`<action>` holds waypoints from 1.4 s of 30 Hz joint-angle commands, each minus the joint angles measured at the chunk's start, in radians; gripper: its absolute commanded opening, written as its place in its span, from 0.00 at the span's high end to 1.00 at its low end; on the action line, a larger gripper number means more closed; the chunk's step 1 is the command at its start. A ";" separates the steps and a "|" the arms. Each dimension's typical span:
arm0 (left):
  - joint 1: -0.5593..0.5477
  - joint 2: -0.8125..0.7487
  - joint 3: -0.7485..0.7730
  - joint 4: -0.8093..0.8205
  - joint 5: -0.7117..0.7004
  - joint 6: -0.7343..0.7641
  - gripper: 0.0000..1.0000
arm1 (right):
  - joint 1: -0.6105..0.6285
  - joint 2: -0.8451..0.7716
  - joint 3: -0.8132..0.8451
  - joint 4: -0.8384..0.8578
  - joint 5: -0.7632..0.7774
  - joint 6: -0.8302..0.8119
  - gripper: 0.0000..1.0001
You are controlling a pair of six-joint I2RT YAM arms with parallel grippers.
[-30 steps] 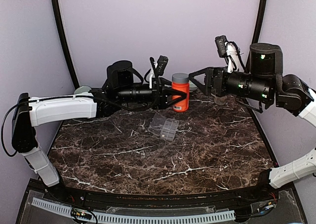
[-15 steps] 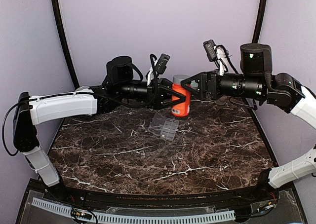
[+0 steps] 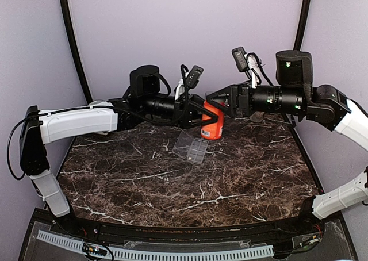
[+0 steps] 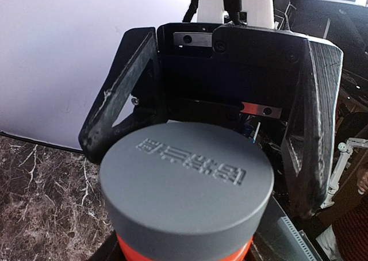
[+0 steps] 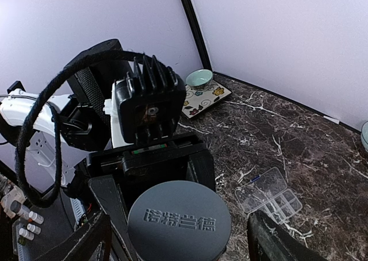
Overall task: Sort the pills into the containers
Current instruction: Screw the lid of the pill bottle onto the pill bottle.
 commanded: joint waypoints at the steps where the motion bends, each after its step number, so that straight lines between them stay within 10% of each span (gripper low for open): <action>1: 0.004 -0.009 0.049 -0.011 0.041 0.008 1.00 | -0.009 0.022 0.026 0.041 -0.033 -0.011 0.20; 37: 0.004 -0.001 0.076 -0.098 0.077 0.066 1.00 | -0.029 0.039 0.032 0.044 -0.077 0.006 0.38; 42: 0.004 0.001 0.076 -0.097 0.079 0.063 1.00 | -0.028 0.043 0.038 0.040 -0.082 0.010 0.52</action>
